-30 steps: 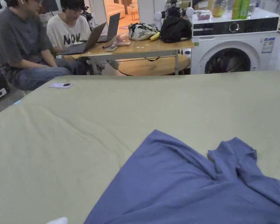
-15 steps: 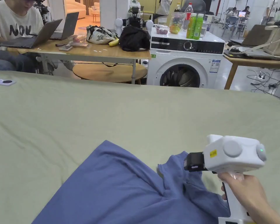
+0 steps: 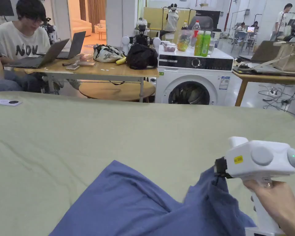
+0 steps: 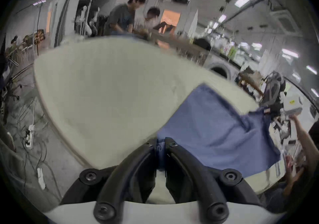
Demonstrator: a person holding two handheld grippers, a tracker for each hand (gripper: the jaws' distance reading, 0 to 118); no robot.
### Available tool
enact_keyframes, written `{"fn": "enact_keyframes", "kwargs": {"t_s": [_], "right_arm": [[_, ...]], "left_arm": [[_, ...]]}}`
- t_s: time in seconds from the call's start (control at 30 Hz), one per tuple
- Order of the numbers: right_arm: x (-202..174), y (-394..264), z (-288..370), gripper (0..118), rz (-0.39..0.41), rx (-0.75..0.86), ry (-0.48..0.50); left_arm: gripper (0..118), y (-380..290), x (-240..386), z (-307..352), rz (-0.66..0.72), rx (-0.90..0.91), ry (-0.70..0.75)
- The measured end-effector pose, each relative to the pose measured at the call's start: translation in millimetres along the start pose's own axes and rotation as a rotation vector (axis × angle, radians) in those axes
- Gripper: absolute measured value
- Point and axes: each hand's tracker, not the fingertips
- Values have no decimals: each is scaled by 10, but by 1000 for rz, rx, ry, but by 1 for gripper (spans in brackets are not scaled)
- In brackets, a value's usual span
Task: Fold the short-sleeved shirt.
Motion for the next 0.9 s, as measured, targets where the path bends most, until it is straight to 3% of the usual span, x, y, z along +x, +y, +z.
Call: {"fn": "enact_keyframes", "kwargs": {"t_s": [0.17, 0.3, 0.4, 0.6, 0.67, 0.77, 0.9], "right_arm": [[79, 337, 1035, 0, 25, 232, -11], [213, 712, 1684, 0, 12, 384, -39], [310, 1074, 1966, 0, -16, 464, -52], [244, 1902, 1990, 0, 6, 499, -135], [201, 2142, 1976, 0, 11, 531, -180], [208, 2567, 1936, 0, -31, 585, -172], [135, 3017, 1944, 0, -7, 603, -198]], "left_arm": [[3, 920, 416, 113, -35, 205, -132], [3, 1663, 773, -55, -152, 277, -272], [3, 2196, 951, -352, -174, 259, -294], [3, 3052, 1580, -878, -373, 316, -241], [3, 3284, 1725, -1007, -363, 326, -248], [3, 3646, 1937, -1202, -383, 341, -220], [2, 4010, 2082, -1352, -357, 360, -211]]}}
